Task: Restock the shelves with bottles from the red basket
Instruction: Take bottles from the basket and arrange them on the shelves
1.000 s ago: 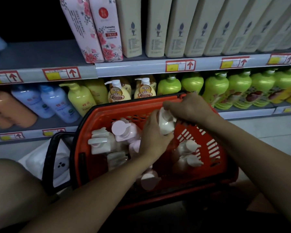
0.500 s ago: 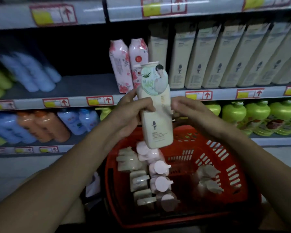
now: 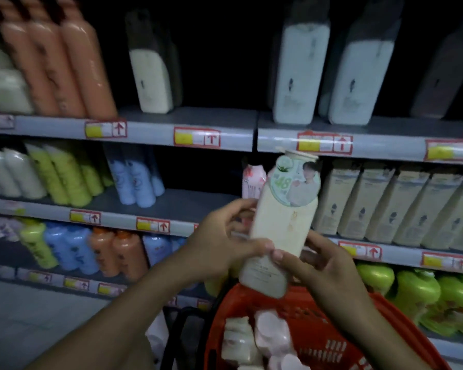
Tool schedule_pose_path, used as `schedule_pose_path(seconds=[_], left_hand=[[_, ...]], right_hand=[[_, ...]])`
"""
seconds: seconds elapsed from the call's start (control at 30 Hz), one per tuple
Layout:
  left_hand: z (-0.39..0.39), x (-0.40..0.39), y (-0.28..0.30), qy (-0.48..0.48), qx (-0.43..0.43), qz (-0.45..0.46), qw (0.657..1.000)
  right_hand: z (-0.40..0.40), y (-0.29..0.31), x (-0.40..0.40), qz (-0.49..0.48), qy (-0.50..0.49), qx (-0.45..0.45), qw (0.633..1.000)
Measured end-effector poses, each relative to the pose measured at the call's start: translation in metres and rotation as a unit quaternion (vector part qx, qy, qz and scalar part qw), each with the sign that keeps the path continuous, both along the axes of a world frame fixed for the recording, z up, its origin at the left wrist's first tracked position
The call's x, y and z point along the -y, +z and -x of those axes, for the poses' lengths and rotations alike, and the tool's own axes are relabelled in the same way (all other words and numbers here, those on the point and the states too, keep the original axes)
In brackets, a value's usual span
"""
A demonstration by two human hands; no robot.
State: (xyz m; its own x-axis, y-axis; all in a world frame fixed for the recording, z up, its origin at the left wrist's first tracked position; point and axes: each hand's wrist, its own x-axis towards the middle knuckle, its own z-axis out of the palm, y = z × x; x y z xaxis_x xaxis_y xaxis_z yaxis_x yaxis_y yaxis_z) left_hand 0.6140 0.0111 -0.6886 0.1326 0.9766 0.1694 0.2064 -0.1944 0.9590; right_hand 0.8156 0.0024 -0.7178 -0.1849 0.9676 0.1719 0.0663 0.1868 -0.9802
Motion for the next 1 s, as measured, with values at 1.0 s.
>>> schedule_pose_path(seconds=[1.0], left_hand=[[0.224, -0.167, 0.132, 0.321, 0.004, -0.29, 0.902]], right_hand=[[0.303, 0.162, -0.237, -0.243, 0.009, 0.085, 0.966]])
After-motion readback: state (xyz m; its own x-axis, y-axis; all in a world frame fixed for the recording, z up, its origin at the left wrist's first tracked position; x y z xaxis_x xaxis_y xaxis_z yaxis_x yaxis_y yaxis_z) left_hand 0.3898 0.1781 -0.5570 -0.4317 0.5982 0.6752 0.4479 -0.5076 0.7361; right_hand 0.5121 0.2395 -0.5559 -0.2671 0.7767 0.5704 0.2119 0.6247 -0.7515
